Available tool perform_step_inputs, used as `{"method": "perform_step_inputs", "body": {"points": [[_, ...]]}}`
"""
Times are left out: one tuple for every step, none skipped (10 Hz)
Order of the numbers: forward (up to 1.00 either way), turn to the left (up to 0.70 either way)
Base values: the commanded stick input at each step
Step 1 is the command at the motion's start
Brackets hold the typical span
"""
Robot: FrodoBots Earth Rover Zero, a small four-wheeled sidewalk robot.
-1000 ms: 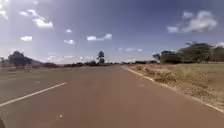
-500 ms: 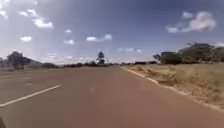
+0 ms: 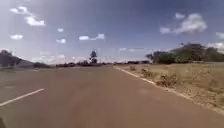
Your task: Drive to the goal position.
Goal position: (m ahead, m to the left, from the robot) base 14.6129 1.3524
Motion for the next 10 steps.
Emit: {"method": "perform_step_inputs", "body": {"points": [[0.85, 0.0], [0.85, 0.0], [0.85, -0.18], [0.85, -0.31], [0.85, -0.19], [0.85, -0.07], [0.85, 0.0], [0.85, 0.0], [0.85, 0.0], [0.85, 0.0]]}}
